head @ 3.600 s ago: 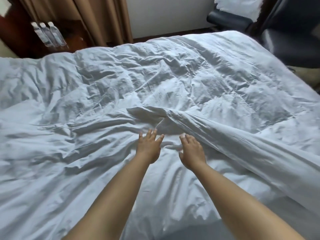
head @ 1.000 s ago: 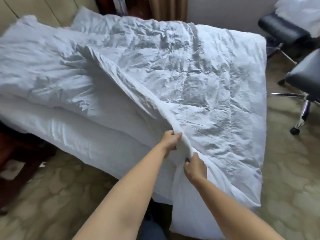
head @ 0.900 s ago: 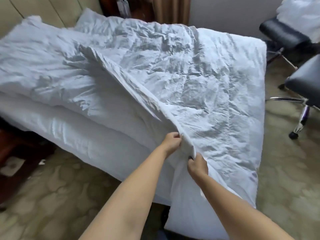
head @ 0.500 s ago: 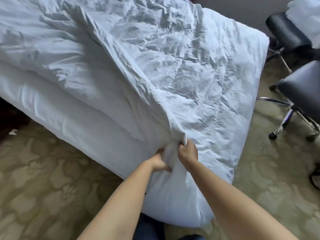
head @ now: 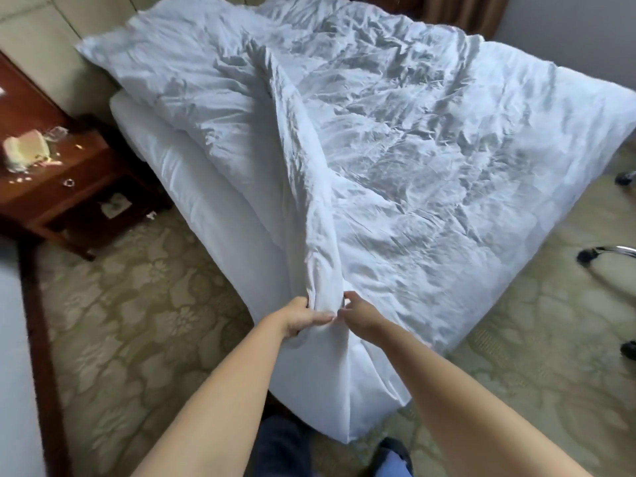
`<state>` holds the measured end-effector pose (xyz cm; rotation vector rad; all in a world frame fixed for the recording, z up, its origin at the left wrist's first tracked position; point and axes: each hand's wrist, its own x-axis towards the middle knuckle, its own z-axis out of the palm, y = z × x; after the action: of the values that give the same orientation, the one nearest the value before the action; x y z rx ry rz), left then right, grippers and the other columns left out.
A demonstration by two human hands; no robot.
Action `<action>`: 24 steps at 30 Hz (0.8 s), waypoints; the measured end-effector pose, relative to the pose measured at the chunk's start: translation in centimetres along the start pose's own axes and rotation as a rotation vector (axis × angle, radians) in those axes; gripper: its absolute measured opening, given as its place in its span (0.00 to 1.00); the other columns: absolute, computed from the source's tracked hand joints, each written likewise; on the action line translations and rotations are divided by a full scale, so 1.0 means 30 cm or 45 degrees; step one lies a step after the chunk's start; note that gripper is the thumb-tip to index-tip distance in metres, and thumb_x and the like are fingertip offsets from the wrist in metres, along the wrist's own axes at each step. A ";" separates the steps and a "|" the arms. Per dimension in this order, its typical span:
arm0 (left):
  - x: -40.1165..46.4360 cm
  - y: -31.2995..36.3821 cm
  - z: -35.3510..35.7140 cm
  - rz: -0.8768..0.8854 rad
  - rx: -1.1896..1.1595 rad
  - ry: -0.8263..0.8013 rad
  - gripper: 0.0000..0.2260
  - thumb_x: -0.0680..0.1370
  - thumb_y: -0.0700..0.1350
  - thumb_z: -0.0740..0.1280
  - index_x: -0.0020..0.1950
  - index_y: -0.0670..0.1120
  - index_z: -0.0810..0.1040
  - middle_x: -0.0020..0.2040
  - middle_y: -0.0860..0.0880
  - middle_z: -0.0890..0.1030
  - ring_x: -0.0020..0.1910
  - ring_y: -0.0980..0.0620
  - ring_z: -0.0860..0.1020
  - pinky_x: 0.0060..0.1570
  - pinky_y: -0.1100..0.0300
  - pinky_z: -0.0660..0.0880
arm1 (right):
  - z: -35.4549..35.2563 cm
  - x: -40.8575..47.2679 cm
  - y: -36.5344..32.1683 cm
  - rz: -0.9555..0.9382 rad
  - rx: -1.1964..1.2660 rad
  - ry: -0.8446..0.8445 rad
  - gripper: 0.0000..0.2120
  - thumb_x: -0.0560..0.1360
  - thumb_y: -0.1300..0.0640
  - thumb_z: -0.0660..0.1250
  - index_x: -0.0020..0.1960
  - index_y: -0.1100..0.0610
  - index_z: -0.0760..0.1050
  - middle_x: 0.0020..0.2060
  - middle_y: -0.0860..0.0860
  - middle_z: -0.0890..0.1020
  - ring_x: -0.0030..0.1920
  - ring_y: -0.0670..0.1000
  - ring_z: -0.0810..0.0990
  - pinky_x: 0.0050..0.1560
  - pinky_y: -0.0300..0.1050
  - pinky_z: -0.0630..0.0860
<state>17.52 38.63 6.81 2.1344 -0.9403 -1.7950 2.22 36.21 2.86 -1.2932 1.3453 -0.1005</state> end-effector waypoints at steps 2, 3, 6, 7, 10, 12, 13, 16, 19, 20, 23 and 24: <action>-0.058 0.018 0.056 0.010 -0.181 0.139 0.25 0.69 0.52 0.75 0.59 0.42 0.72 0.57 0.45 0.79 0.53 0.48 0.78 0.46 0.58 0.77 | 0.007 -0.084 0.034 0.058 -0.121 -0.297 0.35 0.68 0.57 0.69 0.72 0.58 0.60 0.60 0.54 0.73 0.60 0.55 0.73 0.60 0.48 0.73; -0.079 0.032 0.082 0.041 -0.288 0.187 0.30 0.66 0.56 0.76 0.60 0.41 0.72 0.58 0.45 0.79 0.55 0.48 0.78 0.53 0.55 0.77 | 0.016 -0.120 0.038 0.066 -0.130 -0.394 0.43 0.67 0.54 0.72 0.76 0.56 0.53 0.67 0.53 0.68 0.67 0.55 0.69 0.61 0.44 0.70; -0.174 0.130 0.149 0.219 -0.606 0.304 0.14 0.75 0.47 0.70 0.54 0.39 0.75 0.49 0.41 0.81 0.48 0.45 0.80 0.51 0.55 0.77 | 0.046 -0.183 0.010 -0.138 0.141 -0.191 0.43 0.61 0.45 0.77 0.71 0.51 0.63 0.63 0.50 0.75 0.63 0.54 0.75 0.58 0.46 0.75; -0.198 0.173 0.162 0.268 -0.665 0.326 0.05 0.77 0.42 0.67 0.46 0.40 0.76 0.41 0.42 0.80 0.41 0.46 0.78 0.43 0.57 0.75 | 0.024 -0.204 -0.017 -0.153 0.216 -0.018 0.29 0.63 0.49 0.73 0.63 0.52 0.71 0.54 0.52 0.80 0.54 0.53 0.79 0.51 0.46 0.77; -0.266 0.282 0.189 0.423 -0.544 0.360 0.06 0.72 0.36 0.60 0.38 0.43 0.75 0.32 0.47 0.72 0.34 0.48 0.69 0.31 0.62 0.63 | -0.102 -0.245 -0.091 -0.118 0.464 0.214 0.08 0.64 0.62 0.64 0.43 0.58 0.76 0.36 0.54 0.78 0.34 0.51 0.75 0.33 0.42 0.70; -0.285 0.279 0.194 0.462 -0.223 0.371 0.18 0.71 0.32 0.57 0.56 0.41 0.79 0.42 0.45 0.77 0.41 0.48 0.73 0.33 0.64 0.68 | -0.186 -0.268 -0.119 -0.107 0.585 0.271 0.06 0.59 0.62 0.64 0.36 0.59 0.74 0.32 0.54 0.74 0.31 0.52 0.71 0.29 0.41 0.65; -0.298 0.251 0.195 0.420 0.004 0.368 0.23 0.72 0.31 0.58 0.66 0.43 0.74 0.51 0.45 0.78 0.49 0.47 0.75 0.39 0.64 0.71 | -0.223 -0.285 -0.128 -0.087 0.600 0.301 0.05 0.59 0.62 0.64 0.35 0.59 0.72 0.31 0.54 0.73 0.30 0.52 0.70 0.28 0.41 0.64; -0.311 0.115 0.210 0.196 0.573 0.317 0.31 0.72 0.39 0.69 0.73 0.46 0.64 0.67 0.45 0.72 0.65 0.44 0.71 0.60 0.58 0.71 | -0.302 -0.303 -0.106 -0.029 0.680 0.353 0.05 0.66 0.68 0.62 0.34 0.60 0.70 0.30 0.54 0.69 0.29 0.53 0.67 0.27 0.40 0.61; -0.342 0.055 0.285 0.060 0.641 0.210 0.25 0.72 0.48 0.73 0.65 0.41 0.71 0.61 0.44 0.76 0.58 0.45 0.75 0.56 0.57 0.72 | -0.343 -0.338 -0.068 -0.027 0.693 0.466 0.05 0.68 0.66 0.62 0.44 0.61 0.73 0.35 0.55 0.73 0.34 0.54 0.72 0.32 0.43 0.68; -0.354 0.054 0.318 0.077 0.598 0.175 0.23 0.72 0.48 0.73 0.64 0.41 0.73 0.59 0.44 0.77 0.56 0.46 0.76 0.54 0.57 0.73 | -0.343 -0.348 -0.051 -0.033 0.654 0.506 0.08 0.70 0.65 0.62 0.49 0.62 0.74 0.39 0.56 0.76 0.39 0.57 0.76 0.38 0.45 0.72; -0.443 0.081 0.440 0.201 0.434 0.092 0.20 0.71 0.46 0.73 0.61 0.41 0.77 0.56 0.43 0.80 0.53 0.45 0.80 0.53 0.57 0.76 | -0.329 -0.403 0.008 0.008 0.385 0.510 0.17 0.75 0.58 0.61 0.62 0.61 0.71 0.54 0.59 0.78 0.56 0.61 0.77 0.55 0.48 0.73; -0.464 0.091 0.487 0.242 0.378 0.081 0.20 0.71 0.46 0.73 0.60 0.41 0.78 0.55 0.44 0.81 0.51 0.46 0.80 0.52 0.57 0.76 | -0.325 -0.430 0.027 0.027 0.299 0.457 0.17 0.77 0.56 0.60 0.63 0.61 0.70 0.55 0.59 0.77 0.56 0.60 0.76 0.55 0.48 0.72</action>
<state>2.04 48.11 16.00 2.1628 -1.4167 -1.5699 -9.64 39.51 13.37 -1.0937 1.5964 -0.4814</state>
